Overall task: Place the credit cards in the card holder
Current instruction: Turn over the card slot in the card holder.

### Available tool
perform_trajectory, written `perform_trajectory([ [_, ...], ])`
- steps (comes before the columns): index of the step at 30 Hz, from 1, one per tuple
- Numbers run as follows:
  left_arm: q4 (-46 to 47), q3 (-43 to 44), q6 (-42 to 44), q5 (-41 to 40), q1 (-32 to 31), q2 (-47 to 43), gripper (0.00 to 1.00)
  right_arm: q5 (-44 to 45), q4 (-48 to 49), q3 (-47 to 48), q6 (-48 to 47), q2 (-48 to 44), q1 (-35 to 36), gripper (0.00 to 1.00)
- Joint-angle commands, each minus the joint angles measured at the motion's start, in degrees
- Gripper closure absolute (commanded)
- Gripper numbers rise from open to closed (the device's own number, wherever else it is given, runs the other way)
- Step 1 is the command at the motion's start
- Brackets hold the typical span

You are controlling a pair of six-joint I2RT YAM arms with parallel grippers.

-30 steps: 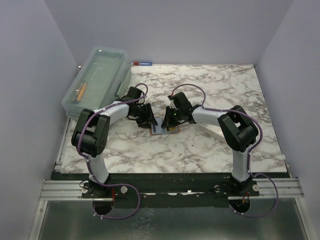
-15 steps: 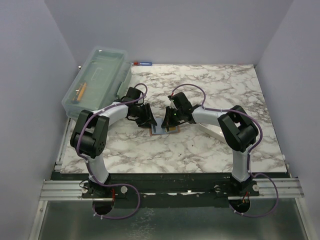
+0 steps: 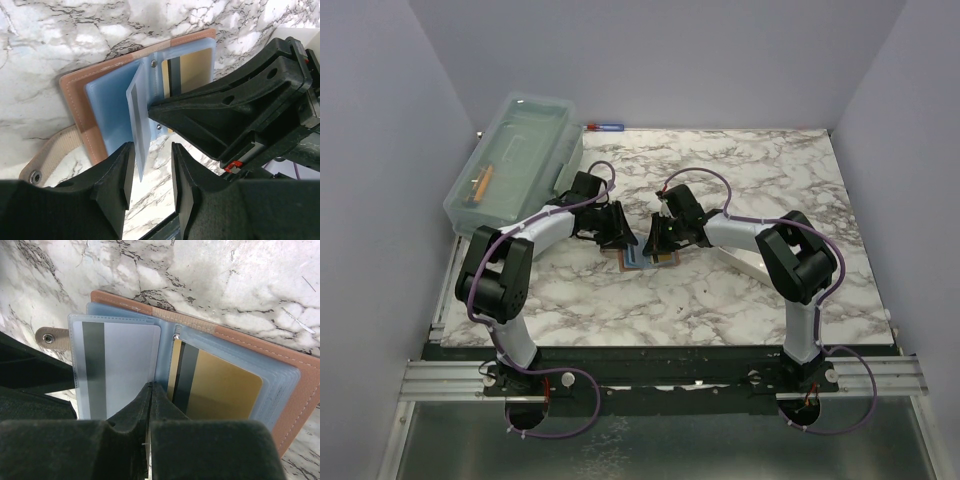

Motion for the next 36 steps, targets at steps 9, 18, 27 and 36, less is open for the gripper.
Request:
perform_trajectory([
  [9, 2.68, -0.31, -2.06, 2.99, -1.17, -1.71, 0.6, 4.09, -4.51, 0.27, 2.85, -4.68, 0.14, 0.76],
  [18, 2.68, 1.03, -3.0, 2.84, -2.06, -1.17, 0.59, 5.86, -6.22, -1.46, 3.37, -9.07, 0.06, 0.7],
  [27, 2.63, 3.36, -3.9, 2.38, -4.14, -0.3, 0.55, 3.66, -3.65, -8.02, 3.7, -13.92, -2.59, 0.66],
  [36, 2.59, 6.21, -4.39, 2.92, -5.49, 2.13, 0.53, 2.36, -3.23, -9.38, 2.88, -14.8, -4.78, 0.66],
])
